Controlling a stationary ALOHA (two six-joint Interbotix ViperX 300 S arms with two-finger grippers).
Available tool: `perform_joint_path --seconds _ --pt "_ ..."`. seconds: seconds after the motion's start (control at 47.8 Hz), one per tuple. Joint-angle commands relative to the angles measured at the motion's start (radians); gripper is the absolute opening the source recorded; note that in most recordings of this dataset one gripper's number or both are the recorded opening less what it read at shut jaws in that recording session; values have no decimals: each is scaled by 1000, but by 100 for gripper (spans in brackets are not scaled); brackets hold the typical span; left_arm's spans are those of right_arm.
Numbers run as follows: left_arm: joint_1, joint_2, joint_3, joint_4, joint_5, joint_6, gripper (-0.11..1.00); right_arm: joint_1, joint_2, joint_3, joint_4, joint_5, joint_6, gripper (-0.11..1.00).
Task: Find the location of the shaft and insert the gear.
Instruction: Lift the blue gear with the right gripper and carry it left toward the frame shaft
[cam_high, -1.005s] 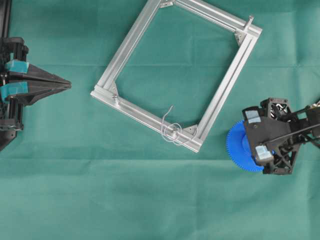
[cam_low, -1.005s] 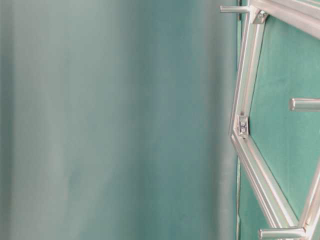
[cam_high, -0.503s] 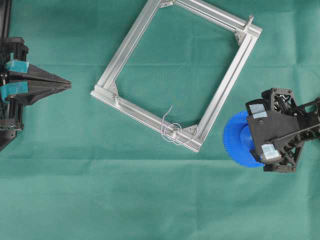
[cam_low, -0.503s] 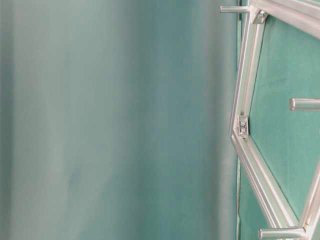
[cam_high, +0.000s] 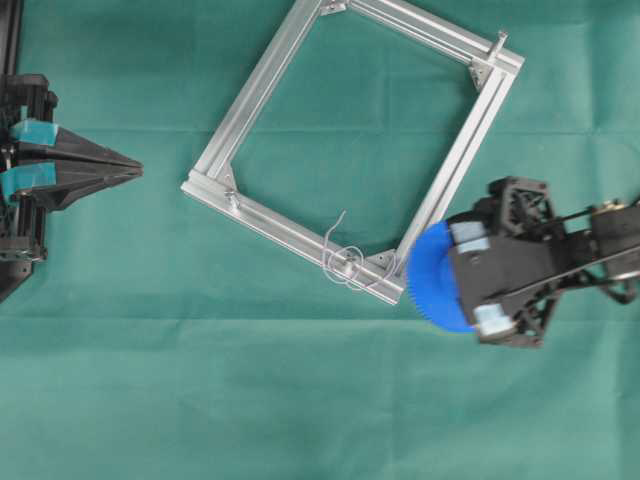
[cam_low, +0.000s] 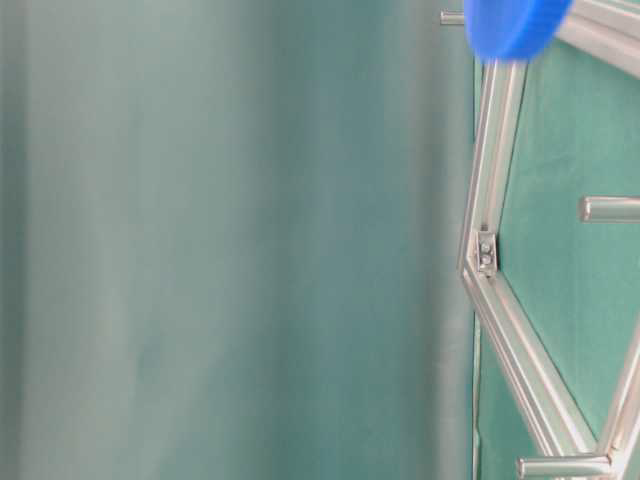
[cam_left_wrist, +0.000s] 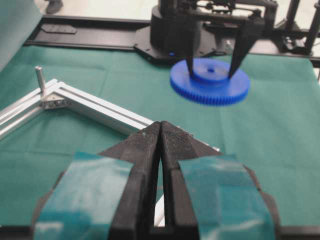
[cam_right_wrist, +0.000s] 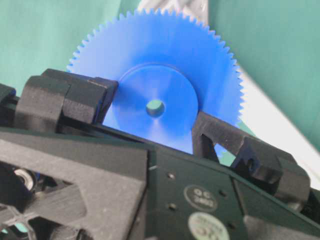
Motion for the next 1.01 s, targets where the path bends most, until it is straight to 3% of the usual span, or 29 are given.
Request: perform_joint_path --seconds 0.0,0.503,0.984 --pt "0 11 -35 -3 -5 0 2 0 25 -74 -20 -5 2 69" --pt "-2 11 -38 -6 11 -9 2 -57 215 -272 -35 3 2 69" --pt "-2 12 -37 -6 57 -9 2 -89 296 -322 -18 8 -2 69"
